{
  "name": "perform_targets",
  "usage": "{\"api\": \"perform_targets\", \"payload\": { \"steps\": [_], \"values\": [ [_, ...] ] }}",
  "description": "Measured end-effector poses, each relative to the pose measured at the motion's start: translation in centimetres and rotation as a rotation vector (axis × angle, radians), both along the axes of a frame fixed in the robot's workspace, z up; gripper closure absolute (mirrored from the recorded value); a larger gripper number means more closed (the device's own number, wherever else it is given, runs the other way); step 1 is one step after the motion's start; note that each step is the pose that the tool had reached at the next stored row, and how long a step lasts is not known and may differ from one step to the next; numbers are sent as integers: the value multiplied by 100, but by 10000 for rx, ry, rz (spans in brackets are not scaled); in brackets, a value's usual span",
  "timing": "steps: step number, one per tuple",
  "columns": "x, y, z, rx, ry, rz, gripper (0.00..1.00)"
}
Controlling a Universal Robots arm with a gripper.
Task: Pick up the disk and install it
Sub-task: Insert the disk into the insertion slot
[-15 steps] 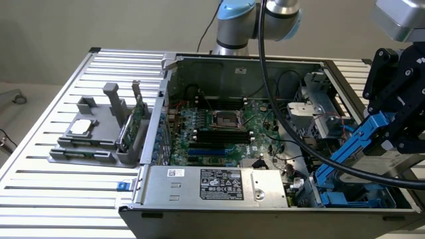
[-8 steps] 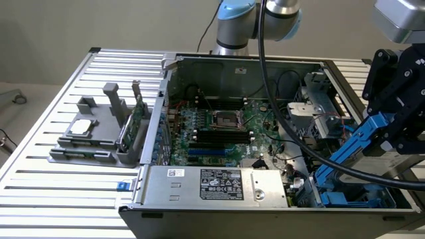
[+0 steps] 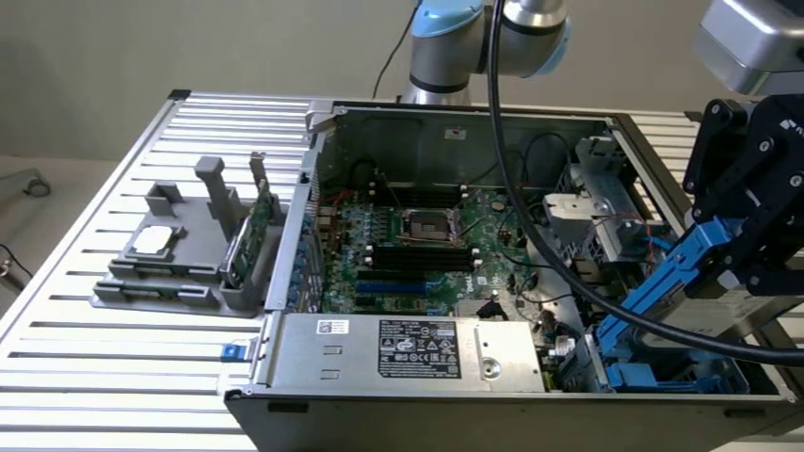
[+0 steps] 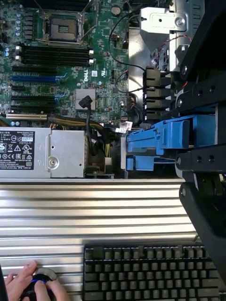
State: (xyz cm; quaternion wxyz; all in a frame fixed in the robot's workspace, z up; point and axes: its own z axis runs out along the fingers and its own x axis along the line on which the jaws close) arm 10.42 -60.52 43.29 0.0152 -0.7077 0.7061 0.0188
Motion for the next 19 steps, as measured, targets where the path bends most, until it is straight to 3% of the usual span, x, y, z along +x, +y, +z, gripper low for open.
{"api": "perform_targets", "payload": {
  "steps": [19],
  "values": [
    [-1, 19, -70, 0, -11, 6, 67]
  ]
}}
